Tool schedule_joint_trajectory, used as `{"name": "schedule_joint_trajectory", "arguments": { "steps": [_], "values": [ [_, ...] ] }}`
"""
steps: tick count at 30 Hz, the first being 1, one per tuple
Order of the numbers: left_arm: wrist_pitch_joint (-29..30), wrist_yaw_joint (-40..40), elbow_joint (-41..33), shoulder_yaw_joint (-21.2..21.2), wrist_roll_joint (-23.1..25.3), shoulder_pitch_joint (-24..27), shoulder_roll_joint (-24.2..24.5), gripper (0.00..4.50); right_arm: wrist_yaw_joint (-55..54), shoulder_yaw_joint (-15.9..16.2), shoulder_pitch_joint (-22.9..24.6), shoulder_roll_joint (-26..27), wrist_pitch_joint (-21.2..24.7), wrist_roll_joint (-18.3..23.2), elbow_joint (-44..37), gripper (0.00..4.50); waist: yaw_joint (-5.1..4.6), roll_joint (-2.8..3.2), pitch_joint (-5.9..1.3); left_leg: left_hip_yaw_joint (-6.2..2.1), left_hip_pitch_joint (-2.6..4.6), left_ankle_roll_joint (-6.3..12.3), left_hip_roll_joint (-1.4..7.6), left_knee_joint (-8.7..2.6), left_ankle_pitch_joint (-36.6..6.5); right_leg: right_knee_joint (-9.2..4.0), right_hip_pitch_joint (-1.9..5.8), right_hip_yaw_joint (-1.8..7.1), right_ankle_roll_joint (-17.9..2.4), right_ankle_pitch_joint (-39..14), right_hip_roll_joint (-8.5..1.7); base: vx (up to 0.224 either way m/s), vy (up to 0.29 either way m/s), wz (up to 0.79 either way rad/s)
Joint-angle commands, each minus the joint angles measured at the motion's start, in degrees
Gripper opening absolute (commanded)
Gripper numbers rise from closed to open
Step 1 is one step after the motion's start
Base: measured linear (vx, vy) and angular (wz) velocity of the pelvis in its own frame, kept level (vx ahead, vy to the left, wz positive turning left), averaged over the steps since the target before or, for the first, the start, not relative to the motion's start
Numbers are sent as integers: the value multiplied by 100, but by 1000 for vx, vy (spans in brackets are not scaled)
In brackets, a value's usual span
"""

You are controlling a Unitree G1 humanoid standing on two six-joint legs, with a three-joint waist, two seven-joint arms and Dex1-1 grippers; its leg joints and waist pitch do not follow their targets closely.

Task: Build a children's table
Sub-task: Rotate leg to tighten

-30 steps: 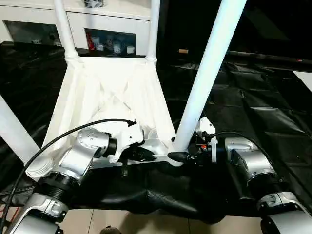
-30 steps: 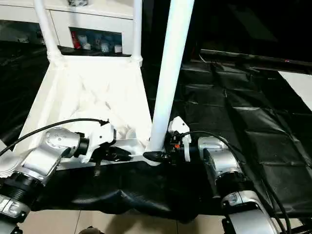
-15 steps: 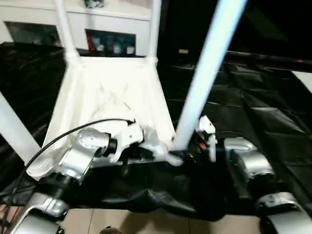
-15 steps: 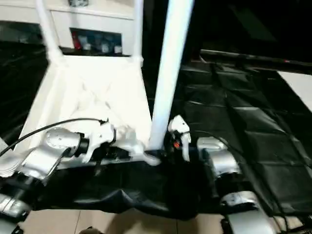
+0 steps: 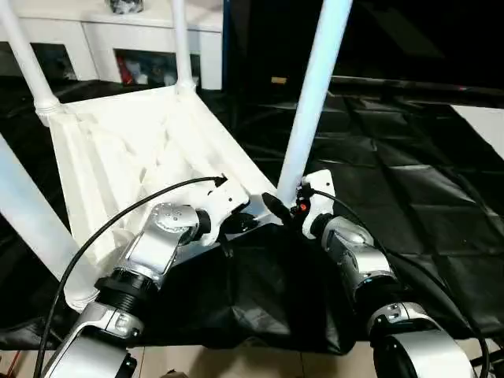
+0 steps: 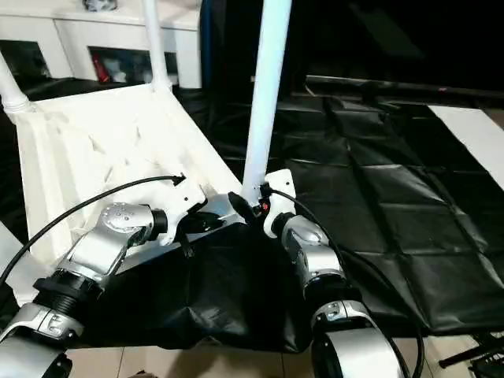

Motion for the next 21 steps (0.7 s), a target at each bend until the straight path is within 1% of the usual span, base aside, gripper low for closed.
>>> {"name": "schedule_joint_trajectory", "arguments": {
  "steps": [1, 2, 3, 4, 5, 6, 7, 9, 10, 11, 13, 14, 15, 17, 18, 20, 21],
  "values": [
    [-397, -366, -364, -137, -430, 18, -189, 0, 647, 441, -19, 89, 10, -113, 122, 394, 21, 35, -343, 51, 4, 118, 22, -335, -1531, -427, 255, 205, -1073, -1290, -219, 0, 0, 0],
    [-398, -381, -369, -137, -435, 22, -183, 0, 672, 450, -17, 80, 9, -115, 119, 405, 19, 33, -344, 48, -10, 128, 22, -335, -1516, -418, 268, 204, -1081, -1269, -219, 0, 0, 0],
    [-406, -454, -393, -139, -457, 44, -155, 0, 789, 490, -9, 39, 2, -124, 105, 405, 19, 33, -344, 48, -10, 128, 22, -335, -1516, -418, 268, 204, -1081, -1269, -219, 0, 0, 0],
    [-481, -602, -432, -157, -499, 83, -99, 0, 1070, 574, 24, -48, 11, -130, 43, 405, 19, 34, -333, 56, 4, 138, 25, -335, -1548, -432, 252, 210, -1087, -1319, -220, 0, 0, 0],
    [-488, -753, -490, -175, -553, 127, -41, 0, 1368, 663, 63, -147, 26, -145, -29, 405, 30, 32, -337, 50, 2, 154, 27, -333, -1585, -433, 266, 204, -1086, -1375, -224, 0, 0, 0],
    [-490, -966, -581, -204, -617, 191, 52, 0, 1826, 768, 121, -299, 22, -182, -123, 405, 33, 20, -335, 54, 3, 175, 31, -330, -1601, -439, 261, 205, -1087, -1391, -225, 0, 0, 0],
    [-535, -1065, -616, -217, -646, 219, 96, 0, 2001, 805, 146, -371, 15, -192, -158, 405, 45, 24, -332, 51, -2, 200, 39, -331, -1623, -436, 266, 207, -1085, -1403, -228, 0, 0, 0],
    [-575, -1123, -635, -226, -662, 235, 122, 0, 2099, 824, 159, -413, 7, -197, -173, 405, 70, 36, -324, 59, 22, 199, 50, -337, -1643, -444, 236, 217, -1110, -1399, -228, 0, 0, 0],
    [-579, -1317, -688, -258, -695, 278, 242, 0, 2483, 890, 195, -583, 26, -172, -251, 405, 85, 30, -316, 57, 22, 175, 41, -342, -1680, -443, 241, 213, -1102, -1474, -221, 0, 0, 0],
    [-582, -1348, -695, -264, -699, 283, 262, 0, 2547, 902, 200, -612, 31, -169, -263, 405, 103, 27, -318, 54, 25, 169, 45, -344, -1703, -445, 246, 212, -1075, -1527, -225, 0, 0, 0],
    [-595, -1519, -720, -285, -716, 311, 369, 0, 2937, 968, 228, -775, 62, -150, -332, 405, 98, 26, -320, 54, 33, 171, 48, -344, -1727, -445, 235, 214, -1098, -1513, -219, 0, 0, 0],
    [-645, -1773, -736, -283, -761, 337, 528, 0, 3497, 1084, 278, -1009, 136, -113, -454, 405, 116, 26, -328, 56, 33, 197, 41, -332, -1707, -440, 248, 211, -1110, -1470, -214, 0, 0, 0],
    [-645, -1773, -736, -283, -761, 337, 528, 0, 3497, 1084, 278, -1009, 136, -113, -454, 405, 119, 27, -328, 59, 31, 214, 50, -332, -1685, -432, 247, 214, -1125, -1422, -218, 0, 0, 0],
    [-655, -1918, -727, -266, -780, 343, 628, 0, 3859, 1136, 301, -1153, 226, -60, -535, 380, 144, 28, -322, 68, 39, 236, 59, -329, -1645, -424, 240, 213, -1165, -1341, -210, 0, 0, 0],
    [-665, -2035, -703, -263, -788, 339, 707, 0, 4145, 1183, 331, -1252, 373, 27, -664, 380, 156, 20, -324, 67, 22, 230, 56, -332, -1564, -415, 263, 209, -1172, -1306, -208, 0, 0, 0],
    [-687, -2133, -691, -266, -792, 341, 772, 0, 4297, 1200, 328, -1298, 471, 57, -700, 367, 189, 28, -330, 72, 22, 221, 62, -323, -1488, -392, 258, 203, -1201, -1242, -210, 0, 0, 0],
    [-691, -2143, -688, -260, -794, 340, 778, 0, 4308, 1198, 323, -1298, 467, 52, -688, 358, 191, 29, -327, 74, 17, 213, 65, -325, -1508, -391, 256, 203, -1203, -1259, -211, 0, 0, 0]
  ]
}}
